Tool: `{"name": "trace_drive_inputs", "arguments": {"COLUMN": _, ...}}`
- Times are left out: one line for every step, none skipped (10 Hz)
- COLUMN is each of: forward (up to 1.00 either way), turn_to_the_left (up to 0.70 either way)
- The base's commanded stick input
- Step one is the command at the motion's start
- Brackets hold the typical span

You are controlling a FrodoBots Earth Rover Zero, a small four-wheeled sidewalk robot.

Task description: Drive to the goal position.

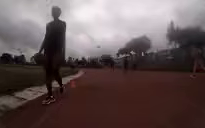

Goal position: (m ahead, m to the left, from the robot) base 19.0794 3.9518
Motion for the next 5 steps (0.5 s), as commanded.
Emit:
{"name": "trace_drive_inputs", "arguments": {"forward": 0.70, "turn_to_the_left": -0.06}}
{"name": "trace_drive_inputs", "arguments": {"forward": 0.70, "turn_to_the_left": -0.30}}
{"name": "trace_drive_inputs", "arguments": {"forward": 0.70, "turn_to_the_left": -0.32}}
{"name": "trace_drive_inputs", "arguments": {"forward": 0.70, "turn_to_the_left": -0.29}}
{"name": "trace_drive_inputs", "arguments": {"forward": 0.70, "turn_to_the_left": 0.09}}
